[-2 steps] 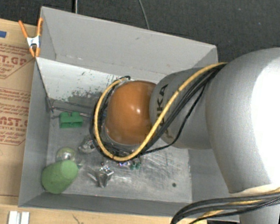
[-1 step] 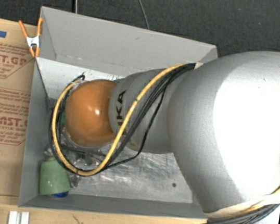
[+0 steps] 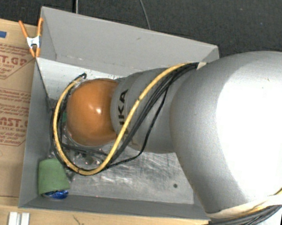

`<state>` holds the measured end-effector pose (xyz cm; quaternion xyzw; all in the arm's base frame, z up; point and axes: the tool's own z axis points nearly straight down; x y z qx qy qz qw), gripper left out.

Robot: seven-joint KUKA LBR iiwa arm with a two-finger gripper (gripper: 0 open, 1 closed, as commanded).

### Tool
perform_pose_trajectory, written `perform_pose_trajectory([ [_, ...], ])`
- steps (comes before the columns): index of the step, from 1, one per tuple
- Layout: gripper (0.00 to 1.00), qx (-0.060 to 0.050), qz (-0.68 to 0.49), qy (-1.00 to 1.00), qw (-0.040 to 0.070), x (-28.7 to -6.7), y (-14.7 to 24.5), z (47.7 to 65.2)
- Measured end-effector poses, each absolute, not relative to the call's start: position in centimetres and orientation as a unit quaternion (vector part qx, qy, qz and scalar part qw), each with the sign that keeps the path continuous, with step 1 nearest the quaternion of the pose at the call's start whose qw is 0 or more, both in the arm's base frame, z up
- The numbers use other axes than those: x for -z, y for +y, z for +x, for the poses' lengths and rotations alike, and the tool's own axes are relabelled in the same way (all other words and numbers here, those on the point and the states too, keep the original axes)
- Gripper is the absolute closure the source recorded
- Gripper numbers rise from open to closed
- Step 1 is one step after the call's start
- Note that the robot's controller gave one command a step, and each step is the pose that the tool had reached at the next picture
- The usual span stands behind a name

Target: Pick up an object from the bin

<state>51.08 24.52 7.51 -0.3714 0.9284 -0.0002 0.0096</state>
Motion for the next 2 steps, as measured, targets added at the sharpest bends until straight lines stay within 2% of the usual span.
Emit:
perform_pose_trajectory([
  [1,1.0,-0.001,-0.378,0.926,0.004,-17.9,24.4,49.4],
  [2,1.0,0.0,-0.378,0.926,0.006,-25.7,23.0,52.2],
])
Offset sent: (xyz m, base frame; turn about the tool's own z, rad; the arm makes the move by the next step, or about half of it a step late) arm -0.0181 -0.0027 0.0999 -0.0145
